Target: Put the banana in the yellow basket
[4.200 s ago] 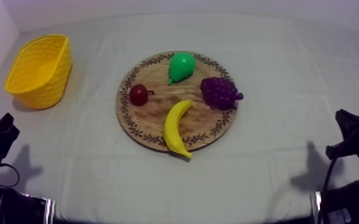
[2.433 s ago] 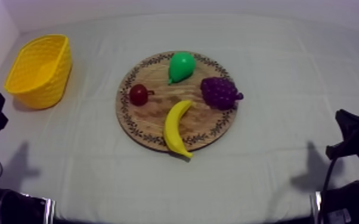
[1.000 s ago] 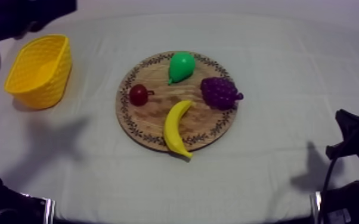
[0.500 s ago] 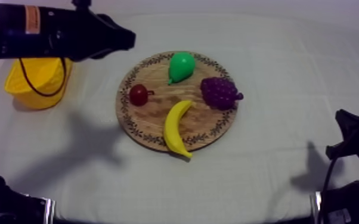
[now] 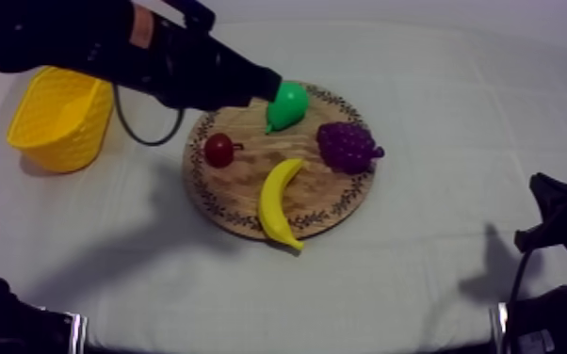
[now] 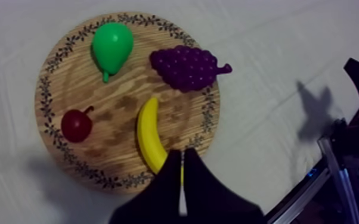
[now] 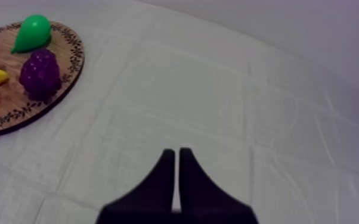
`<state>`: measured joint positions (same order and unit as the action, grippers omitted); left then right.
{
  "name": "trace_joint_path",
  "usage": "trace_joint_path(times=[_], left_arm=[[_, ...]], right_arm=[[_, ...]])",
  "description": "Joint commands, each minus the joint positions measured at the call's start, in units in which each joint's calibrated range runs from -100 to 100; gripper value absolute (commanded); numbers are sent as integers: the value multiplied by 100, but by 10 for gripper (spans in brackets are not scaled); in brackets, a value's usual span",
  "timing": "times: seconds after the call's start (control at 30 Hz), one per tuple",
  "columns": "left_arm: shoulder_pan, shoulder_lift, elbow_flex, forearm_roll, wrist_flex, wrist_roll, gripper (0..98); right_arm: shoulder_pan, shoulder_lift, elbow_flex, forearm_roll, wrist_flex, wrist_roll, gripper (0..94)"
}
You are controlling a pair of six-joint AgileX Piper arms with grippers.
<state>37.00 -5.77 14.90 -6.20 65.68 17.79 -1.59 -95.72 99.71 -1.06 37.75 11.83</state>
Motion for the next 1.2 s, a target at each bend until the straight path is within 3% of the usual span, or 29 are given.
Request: trace_joint_path(times=[0.0, 0.5, 0.73, 0.9, 1.03, 1.17], left_arm=[[7, 337, -282, -2, 207, 17, 0], [-106, 1301, -760, 78, 720, 171, 6], [-121, 1487, -739, 176, 824, 143, 91], [-164, 1522, -747, 263, 949, 154, 392], [-149, 1528, -740, 301, 991, 156, 727], [-149, 1529, -734, 332, 1050, 157, 876]], right_arm=[[-2, -3, -5, 1, -1, 1, 6], [-2, -3, -5, 1, -1, 1, 6], [-2, -3, -5, 1, -1, 2, 6], [-2, -3, -5, 1, -1, 2, 6], [-2, -3, -5, 1, -1, 2, 6], [-2, -3, -5, 1, -1, 2, 6]])
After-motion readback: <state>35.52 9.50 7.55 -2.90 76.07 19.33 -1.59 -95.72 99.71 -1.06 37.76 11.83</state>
